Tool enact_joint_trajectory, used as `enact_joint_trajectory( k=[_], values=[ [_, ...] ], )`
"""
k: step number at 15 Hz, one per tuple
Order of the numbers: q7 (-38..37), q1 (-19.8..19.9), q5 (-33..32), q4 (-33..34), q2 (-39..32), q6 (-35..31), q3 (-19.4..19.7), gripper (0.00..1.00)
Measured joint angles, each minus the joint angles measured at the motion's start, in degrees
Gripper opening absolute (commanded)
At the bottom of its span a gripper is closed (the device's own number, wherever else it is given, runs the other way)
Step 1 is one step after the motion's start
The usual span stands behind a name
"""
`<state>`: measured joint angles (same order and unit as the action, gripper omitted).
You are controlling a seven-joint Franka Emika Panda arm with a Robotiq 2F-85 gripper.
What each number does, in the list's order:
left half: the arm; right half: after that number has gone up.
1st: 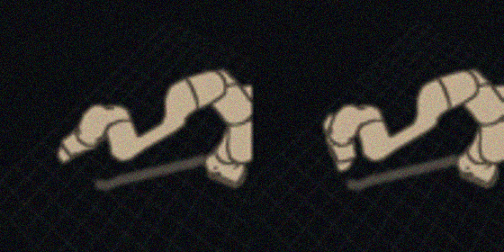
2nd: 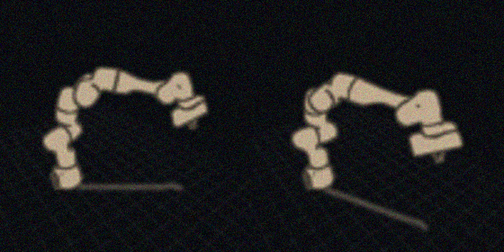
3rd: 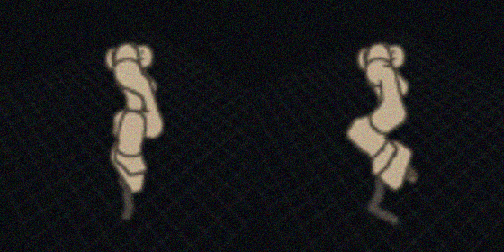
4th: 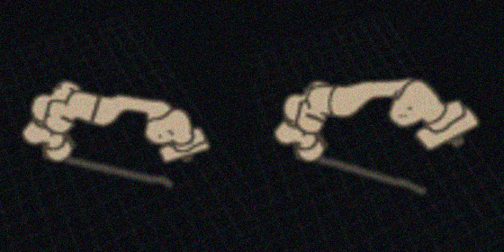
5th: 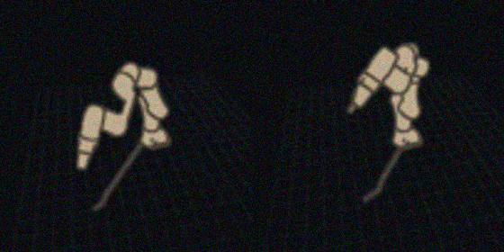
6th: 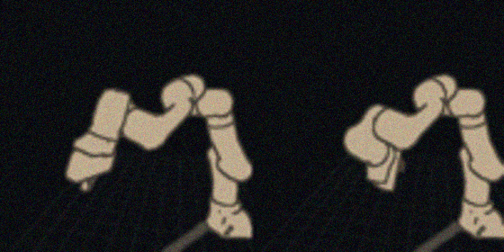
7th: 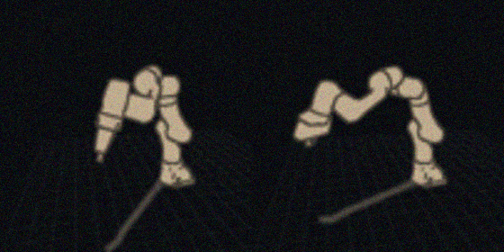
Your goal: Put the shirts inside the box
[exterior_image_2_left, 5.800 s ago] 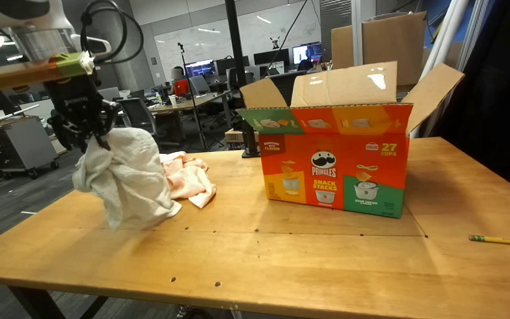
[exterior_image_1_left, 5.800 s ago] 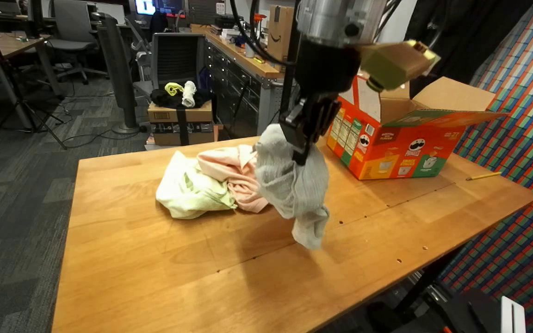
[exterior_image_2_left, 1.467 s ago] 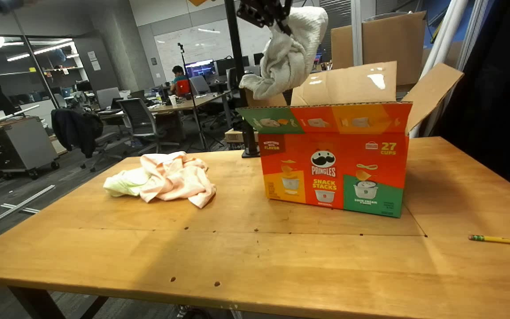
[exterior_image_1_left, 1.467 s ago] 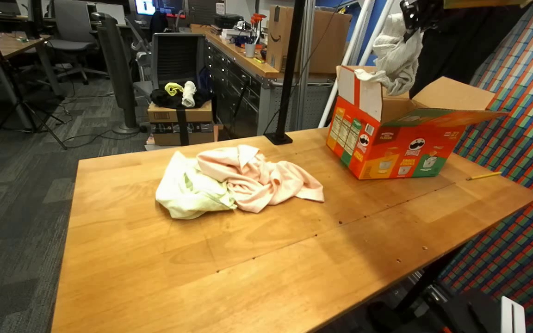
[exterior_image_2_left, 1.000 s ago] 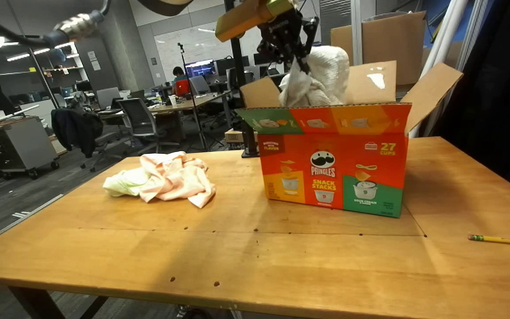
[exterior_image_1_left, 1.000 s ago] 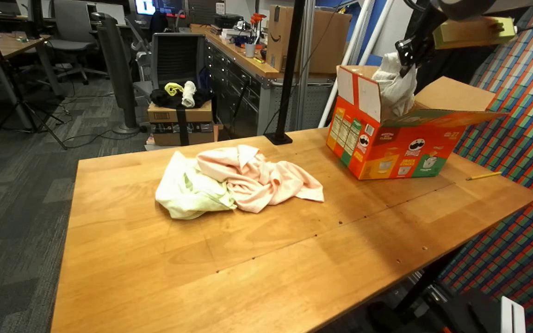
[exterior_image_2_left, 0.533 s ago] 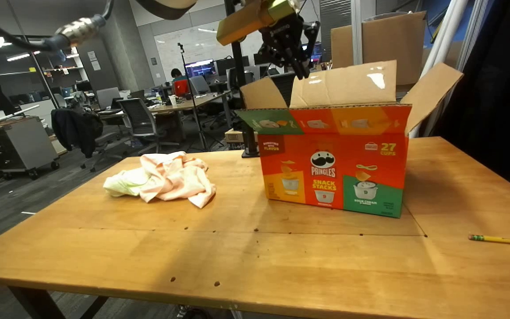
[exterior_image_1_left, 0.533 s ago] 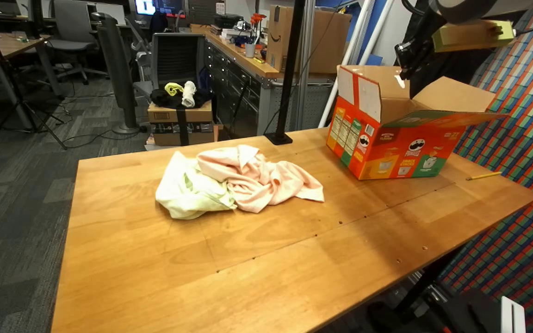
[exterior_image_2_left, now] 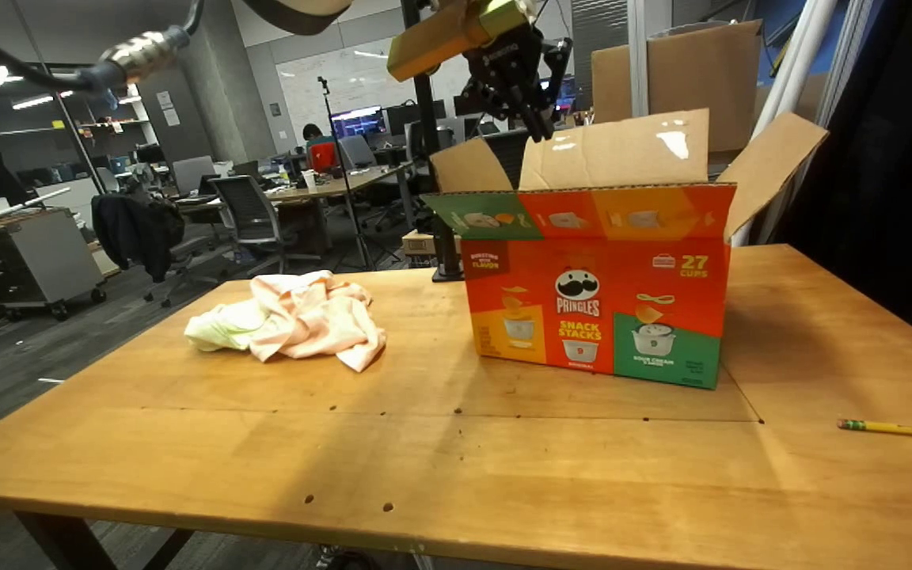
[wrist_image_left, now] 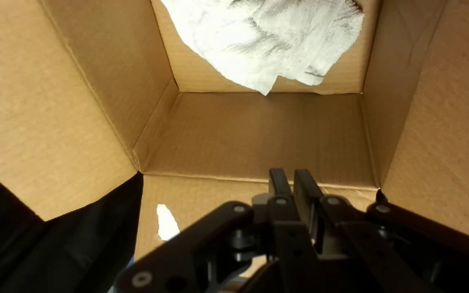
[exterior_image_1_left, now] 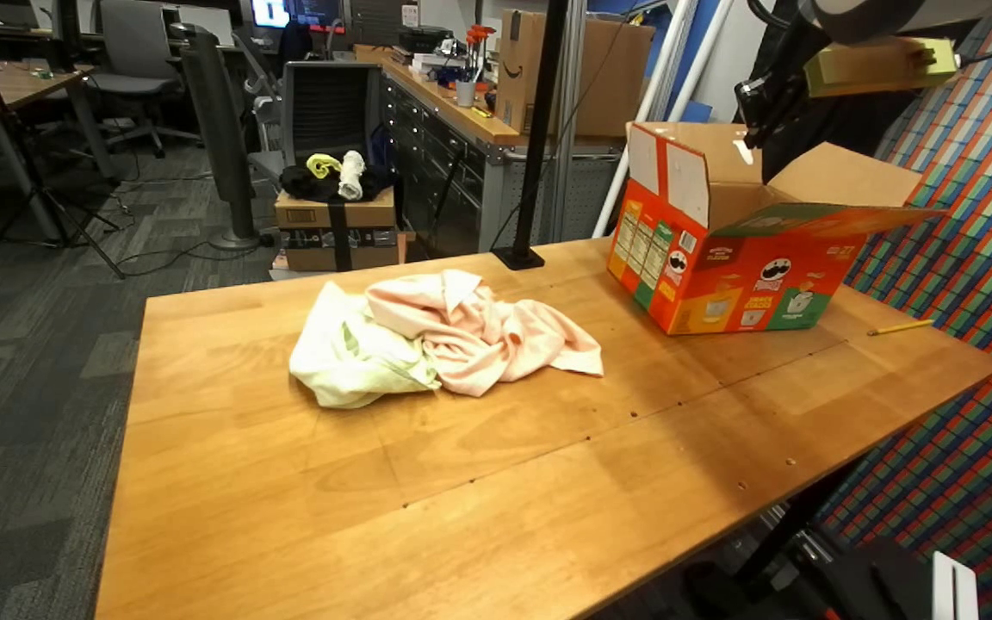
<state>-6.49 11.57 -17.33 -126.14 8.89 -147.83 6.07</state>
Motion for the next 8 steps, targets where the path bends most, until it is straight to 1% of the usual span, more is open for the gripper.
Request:
enact_joint_trajectory(
  k=[1, 2, 6, 8],
  values=[
    [0.0, 0.0, 0.0, 0.0, 0.0, 0.0, 0.0, 0.39],
    [0.0, 0.0, 0.0, -0.1, 0.0, 0.1, 0.0, 0.44],
    [0.0, -0.6, 0.0, -0.7, -0.1, 0.1, -0.4, 0.75],
    [0.0, -1.6, 0.0, -0.8, 0.1, 0.1, -1.0, 0.90]
  ],
)
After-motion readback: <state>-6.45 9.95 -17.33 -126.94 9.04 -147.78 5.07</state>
